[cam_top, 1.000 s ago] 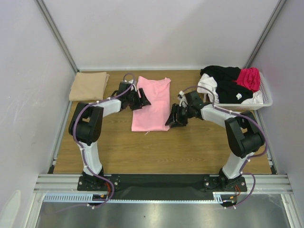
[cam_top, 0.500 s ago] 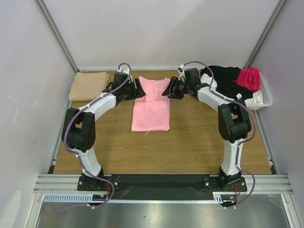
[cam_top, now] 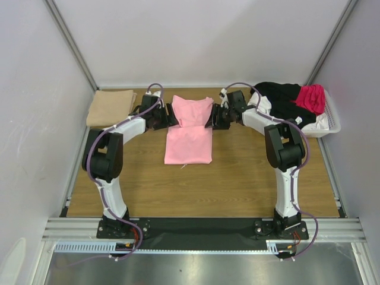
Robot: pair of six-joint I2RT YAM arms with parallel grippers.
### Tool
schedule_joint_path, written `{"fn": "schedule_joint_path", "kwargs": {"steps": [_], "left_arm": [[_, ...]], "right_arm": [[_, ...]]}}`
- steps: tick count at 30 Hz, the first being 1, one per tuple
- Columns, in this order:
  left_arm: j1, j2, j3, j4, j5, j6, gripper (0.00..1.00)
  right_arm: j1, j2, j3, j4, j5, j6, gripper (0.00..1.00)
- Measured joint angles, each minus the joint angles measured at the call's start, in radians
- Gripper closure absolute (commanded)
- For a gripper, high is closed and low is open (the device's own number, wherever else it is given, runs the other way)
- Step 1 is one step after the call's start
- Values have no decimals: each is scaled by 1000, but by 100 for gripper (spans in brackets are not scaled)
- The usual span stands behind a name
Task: Fold and stack the t-shirts
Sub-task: Fold the tshirt
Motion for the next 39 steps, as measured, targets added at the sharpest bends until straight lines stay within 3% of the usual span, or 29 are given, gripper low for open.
{"fn": "schedule_joint_path", "kwargs": {"steps": [8, 13, 20, 29, 39], "left_arm": [[24, 35, 0, 8, 21, -1, 28], [27, 46, 5, 10, 29, -1, 28], [28, 56, 8, 14, 44, -2, 29], [35, 77, 8, 18, 44, -4, 31], [41, 91, 14, 42, 66, -19, 43]], "right_arm": [[0, 48, 11, -4, -25, -6, 52], [0, 51, 14, 0, -33, -4, 62], [0, 58, 15, 7, -35, 11, 100], [-6, 58, 16, 6, -27, 15, 100], [-11, 26, -7, 13, -24, 18, 100]]}}
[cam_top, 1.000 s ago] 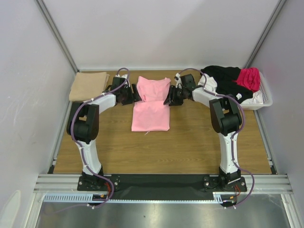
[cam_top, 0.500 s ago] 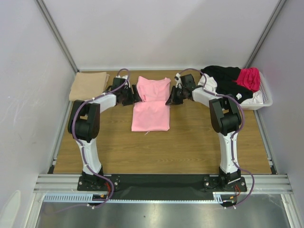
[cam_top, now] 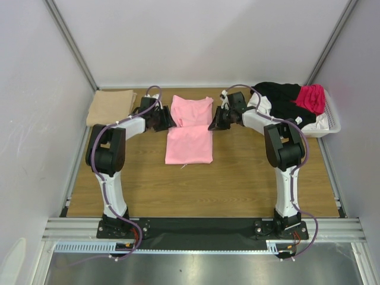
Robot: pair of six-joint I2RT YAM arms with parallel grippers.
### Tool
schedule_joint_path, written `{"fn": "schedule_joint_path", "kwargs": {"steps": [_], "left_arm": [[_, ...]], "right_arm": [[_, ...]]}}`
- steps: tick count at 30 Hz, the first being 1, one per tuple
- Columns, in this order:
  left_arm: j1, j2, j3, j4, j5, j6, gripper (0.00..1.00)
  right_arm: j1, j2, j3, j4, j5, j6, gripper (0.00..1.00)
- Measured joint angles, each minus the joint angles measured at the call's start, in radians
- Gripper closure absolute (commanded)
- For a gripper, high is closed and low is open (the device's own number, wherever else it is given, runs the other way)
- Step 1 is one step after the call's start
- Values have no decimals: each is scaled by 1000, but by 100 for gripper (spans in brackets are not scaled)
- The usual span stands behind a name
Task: Fold and stack the t-shirts
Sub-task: Fold the tshirt
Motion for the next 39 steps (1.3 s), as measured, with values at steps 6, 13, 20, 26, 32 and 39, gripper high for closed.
{"fn": "schedule_joint_path", "kwargs": {"steps": [6, 13, 20, 26, 32, 39], "left_arm": [[0, 3, 0, 15, 18, -17, 48], [0, 3, 0, 30, 34, -26, 69], [0, 3, 0, 31, 36, -26, 68], [0, 3, 0, 27, 27, -24, 65], [0, 3, 1, 12, 2, -7, 59], [-1, -57, 8, -51, -27, 31, 48]], "right_arm": [[-1, -41, -25, 18, -1, 8, 100], [-2, -42, -31, 31, 0, 22, 100], [-6, -42, -47, 23, 27, 22, 100], [-22, -42, -48, 8, 36, 23, 94], [-28, -36, -32, -18, 21, 17, 70], [-29, -36, 99, -145, 99, -53, 58]]}}
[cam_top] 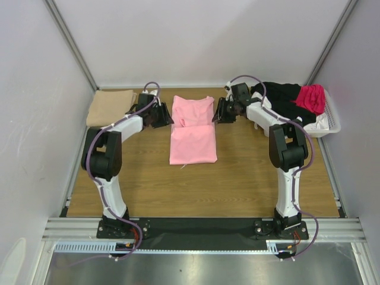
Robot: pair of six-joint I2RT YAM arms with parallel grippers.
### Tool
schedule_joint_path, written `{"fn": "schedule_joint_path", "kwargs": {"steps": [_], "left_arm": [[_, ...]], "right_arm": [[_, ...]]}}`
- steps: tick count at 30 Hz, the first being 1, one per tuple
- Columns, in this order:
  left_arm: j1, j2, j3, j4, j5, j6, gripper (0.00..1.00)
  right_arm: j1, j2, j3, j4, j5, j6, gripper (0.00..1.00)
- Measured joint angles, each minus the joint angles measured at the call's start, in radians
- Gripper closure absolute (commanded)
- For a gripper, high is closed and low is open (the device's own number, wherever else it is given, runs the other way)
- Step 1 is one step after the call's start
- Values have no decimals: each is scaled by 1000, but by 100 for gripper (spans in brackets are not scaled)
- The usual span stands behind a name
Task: Fold and stack the t-shirts
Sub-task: Fold the tshirt
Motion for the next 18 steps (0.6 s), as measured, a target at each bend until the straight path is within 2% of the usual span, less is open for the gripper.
{"fn": "schedule_joint_path", "kwargs": {"steps": [4, 8, 13, 18], "left_arm": [[-5, -81, 2, -12, -4, 7, 49], [-13, -129, 5, 38, 40, -14, 49], [-31, -105, 5, 143, 119, -94, 50], [-47, -27, 5, 238, 172, -163, 50]], "right_arm": [[-1, -29, 15, -24, 1, -15, 59], [-3, -55, 14, 40, -95, 31, 61], [-4, -32, 14, 176, -210, 110, 62], [-3, 33, 14, 234, -250, 128, 62]]}}
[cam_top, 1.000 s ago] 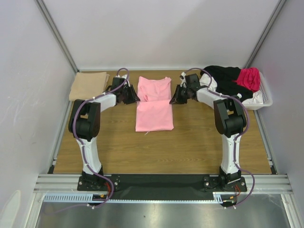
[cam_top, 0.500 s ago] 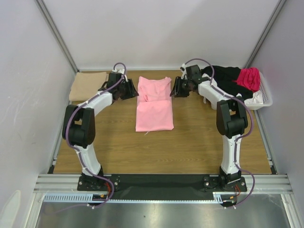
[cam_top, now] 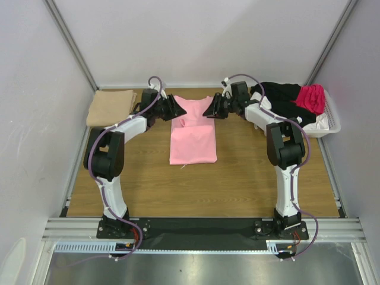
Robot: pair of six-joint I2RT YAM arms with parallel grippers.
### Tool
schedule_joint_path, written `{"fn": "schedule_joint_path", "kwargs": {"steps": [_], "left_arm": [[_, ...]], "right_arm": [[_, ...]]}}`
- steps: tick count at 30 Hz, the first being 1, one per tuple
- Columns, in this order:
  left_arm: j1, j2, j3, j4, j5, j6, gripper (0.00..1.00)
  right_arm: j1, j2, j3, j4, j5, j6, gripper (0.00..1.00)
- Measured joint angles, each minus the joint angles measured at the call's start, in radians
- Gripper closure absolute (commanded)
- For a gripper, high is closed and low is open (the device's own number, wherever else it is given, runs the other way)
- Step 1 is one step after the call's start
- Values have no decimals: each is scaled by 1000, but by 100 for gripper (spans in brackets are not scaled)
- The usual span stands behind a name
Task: Fold and stack the t-shirts
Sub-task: Fold the tshirt
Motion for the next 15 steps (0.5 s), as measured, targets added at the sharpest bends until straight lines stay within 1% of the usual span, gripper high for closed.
{"fn": "schedule_joint_path", "kwargs": {"steps": [6, 10, 15], "left_arm": [[-4, 101, 8, 43, 35, -42, 50], [-5, 172, 70, 59, 41, -62, 50], [-6, 239, 126, 90, 49, -105, 50]], "right_arm": [[0, 58, -19, 0, -6, -5, 64], [-2, 86, -19, 2, -4, -11, 67], [-4, 134, -8, -7, 3, -16, 68]]}}
